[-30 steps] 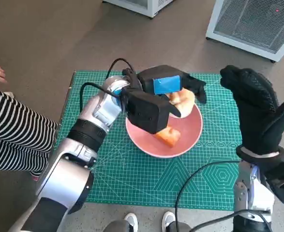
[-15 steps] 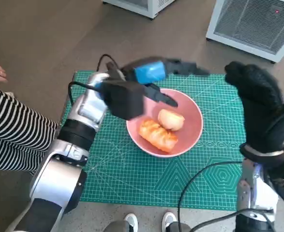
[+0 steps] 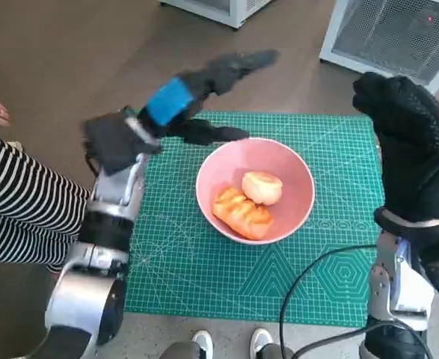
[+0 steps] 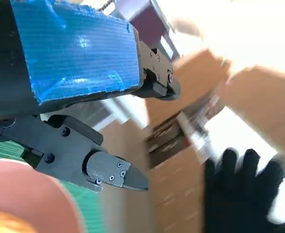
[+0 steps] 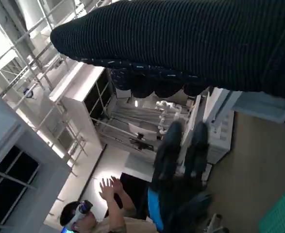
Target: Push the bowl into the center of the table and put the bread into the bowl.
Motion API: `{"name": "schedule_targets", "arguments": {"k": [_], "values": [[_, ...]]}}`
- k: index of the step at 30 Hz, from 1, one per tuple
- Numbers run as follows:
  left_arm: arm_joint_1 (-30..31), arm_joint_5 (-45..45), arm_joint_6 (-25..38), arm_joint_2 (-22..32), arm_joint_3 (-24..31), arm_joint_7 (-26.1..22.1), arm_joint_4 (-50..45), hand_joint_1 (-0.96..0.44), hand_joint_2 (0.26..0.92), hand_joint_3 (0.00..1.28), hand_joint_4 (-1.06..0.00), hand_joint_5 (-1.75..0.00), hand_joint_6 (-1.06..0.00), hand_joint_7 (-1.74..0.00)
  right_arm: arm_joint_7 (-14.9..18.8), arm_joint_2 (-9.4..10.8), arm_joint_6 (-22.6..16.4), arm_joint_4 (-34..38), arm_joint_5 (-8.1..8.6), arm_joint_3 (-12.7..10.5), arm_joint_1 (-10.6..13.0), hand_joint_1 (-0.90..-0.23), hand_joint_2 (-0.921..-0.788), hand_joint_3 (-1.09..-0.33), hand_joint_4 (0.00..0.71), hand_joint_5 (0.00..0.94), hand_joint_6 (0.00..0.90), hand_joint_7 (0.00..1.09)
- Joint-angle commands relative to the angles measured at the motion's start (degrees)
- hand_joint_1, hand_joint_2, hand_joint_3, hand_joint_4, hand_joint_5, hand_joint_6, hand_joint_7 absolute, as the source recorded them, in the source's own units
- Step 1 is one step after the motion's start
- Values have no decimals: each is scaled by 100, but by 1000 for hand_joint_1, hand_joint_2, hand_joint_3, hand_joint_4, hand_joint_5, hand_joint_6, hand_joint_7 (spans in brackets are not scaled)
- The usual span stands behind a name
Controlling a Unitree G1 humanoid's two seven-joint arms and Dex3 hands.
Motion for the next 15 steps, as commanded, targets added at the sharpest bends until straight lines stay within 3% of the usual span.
{"name": "schedule_targets", "arguments": {"k": [1, 5, 15], "values": [[522, -448, 425, -276, 145, 248, -1109, -573, 921, 316, -179, -1, -76, -500, -105, -27, 133, 138, -172, 59, -126, -691, -921, -699, 136, 1, 67, 520], [928, -702, 594, -491, 205, 479, -1820, -599, 921, 395, -164, -2, -19, -580, -177, -19, 198, 168, -252, 110, -275, -691, -921, -697, 143, 5, 73, 525], [1316, -769, 361, -604, 263, 482, -2148, -643, 921, 469, -97, -1, 1, -467, -226, -60, 212, 264, -398, 173, -510, -691, -921, -687, 146, 5, 77, 529]]}}
